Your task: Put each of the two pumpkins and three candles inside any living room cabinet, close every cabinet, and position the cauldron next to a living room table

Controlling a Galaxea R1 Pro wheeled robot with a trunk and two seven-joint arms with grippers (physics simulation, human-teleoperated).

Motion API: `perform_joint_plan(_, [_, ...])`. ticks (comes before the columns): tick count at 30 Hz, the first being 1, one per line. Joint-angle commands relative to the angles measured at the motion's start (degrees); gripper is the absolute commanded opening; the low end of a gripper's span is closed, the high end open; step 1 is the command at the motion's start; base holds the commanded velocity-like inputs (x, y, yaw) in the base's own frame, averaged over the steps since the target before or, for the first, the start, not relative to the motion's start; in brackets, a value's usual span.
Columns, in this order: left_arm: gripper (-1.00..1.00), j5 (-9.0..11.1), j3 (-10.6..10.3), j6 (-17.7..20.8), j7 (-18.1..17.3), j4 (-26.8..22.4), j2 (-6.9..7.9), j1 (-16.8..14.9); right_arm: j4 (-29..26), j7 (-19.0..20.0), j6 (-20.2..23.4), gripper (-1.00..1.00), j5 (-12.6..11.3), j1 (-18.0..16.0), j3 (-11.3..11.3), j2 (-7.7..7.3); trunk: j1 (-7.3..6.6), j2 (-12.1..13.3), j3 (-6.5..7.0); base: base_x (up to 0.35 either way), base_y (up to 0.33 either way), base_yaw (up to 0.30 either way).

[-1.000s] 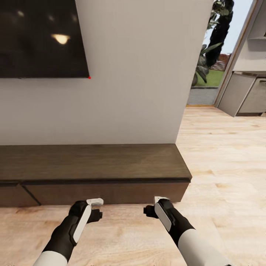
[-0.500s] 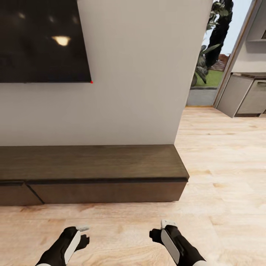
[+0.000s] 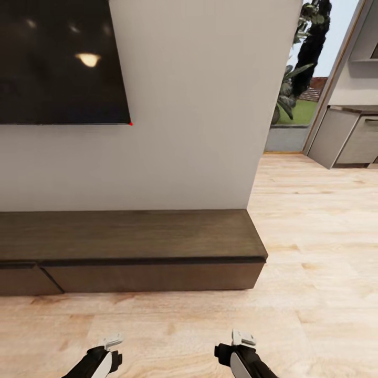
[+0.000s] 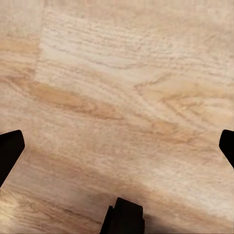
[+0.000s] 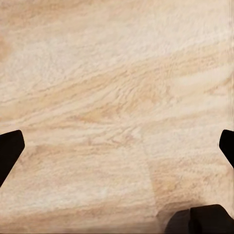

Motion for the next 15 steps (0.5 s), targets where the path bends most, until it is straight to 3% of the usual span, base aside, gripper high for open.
perform_joint_plan(1, [1.0, -0.07, 0.01, -1.85, 0.0, 1.77, -0.04, 0.0, 1.11, 0.0, -1.36, 1.0, 0.09, 0.04, 0.09, 0.02, -0.23, 0.42, 0.19, 0.0, 0.0, 0.0])
perform_joint_plan(4, [1.0, -0.26, -0.03, -4.1, 0.01, 4.25, -0.08, 0.0, 2.64, 0.19, -3.58, 1.0, -0.28, 0.08, 0.17, 0.03, -0.89, 1.62, 0.73, 0.0, 0.0, 0.0])
perform_joint_plan(15, [1.0, -0.29, -0.11, -4.57, 0.05, 4.72, -0.05, 0.0, 3.13, 0.27, -4.57, 1.0, -0.25, 0.09, 0.18, 0.06, -3.3, 6.03, 2.7, 0.0, 0.0, 0.0])
